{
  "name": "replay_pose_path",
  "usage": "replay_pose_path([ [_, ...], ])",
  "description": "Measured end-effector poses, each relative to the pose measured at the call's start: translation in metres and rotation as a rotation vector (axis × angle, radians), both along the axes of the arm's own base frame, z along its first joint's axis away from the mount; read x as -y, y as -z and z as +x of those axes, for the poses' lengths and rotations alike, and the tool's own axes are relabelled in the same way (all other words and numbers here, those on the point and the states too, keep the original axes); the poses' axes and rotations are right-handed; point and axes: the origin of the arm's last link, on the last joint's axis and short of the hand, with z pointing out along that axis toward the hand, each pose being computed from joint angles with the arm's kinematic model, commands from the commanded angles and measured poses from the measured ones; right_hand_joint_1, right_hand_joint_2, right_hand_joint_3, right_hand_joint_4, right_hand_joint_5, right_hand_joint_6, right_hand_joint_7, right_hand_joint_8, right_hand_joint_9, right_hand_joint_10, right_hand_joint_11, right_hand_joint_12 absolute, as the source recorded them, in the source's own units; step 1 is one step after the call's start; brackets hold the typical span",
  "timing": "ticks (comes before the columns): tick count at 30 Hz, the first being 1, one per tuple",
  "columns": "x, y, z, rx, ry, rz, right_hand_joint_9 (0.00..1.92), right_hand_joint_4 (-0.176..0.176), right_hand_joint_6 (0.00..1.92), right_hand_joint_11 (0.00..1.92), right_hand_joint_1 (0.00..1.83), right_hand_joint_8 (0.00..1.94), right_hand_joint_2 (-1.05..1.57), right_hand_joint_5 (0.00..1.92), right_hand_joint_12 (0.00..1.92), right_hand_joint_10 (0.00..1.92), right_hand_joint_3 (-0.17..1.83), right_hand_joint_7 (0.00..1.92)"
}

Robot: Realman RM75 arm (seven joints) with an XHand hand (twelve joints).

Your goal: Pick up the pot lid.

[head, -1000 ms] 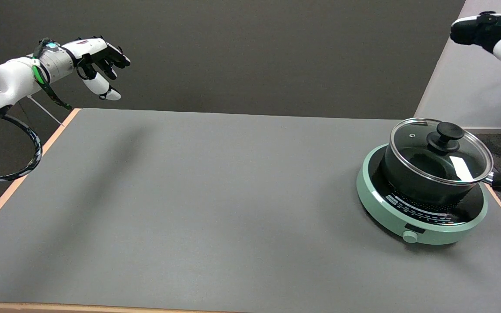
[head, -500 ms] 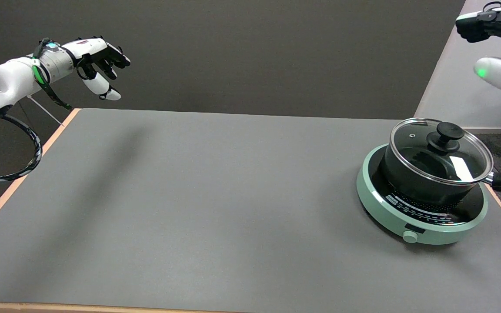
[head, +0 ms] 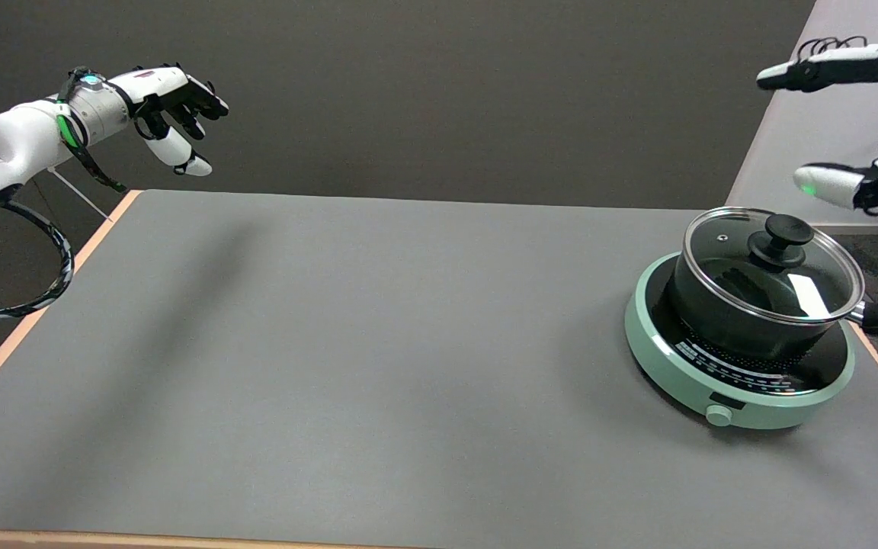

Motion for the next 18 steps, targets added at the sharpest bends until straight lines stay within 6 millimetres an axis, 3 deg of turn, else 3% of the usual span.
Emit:
replay_pose_path([
  [12,-0.002,0.018,-0.009,-0.187,0.102,0.013,0.38,0.043,0.19,0.28,0.71,0.18,0.45,0.45,0.66,0.30,0.92,0.40],
  [18,-0.004,0.018,-0.020,-0.226,0.154,0.000,0.42,0.132,0.26,0.31,0.77,0.17,0.48,0.54,0.68,0.30,0.95,0.44],
])
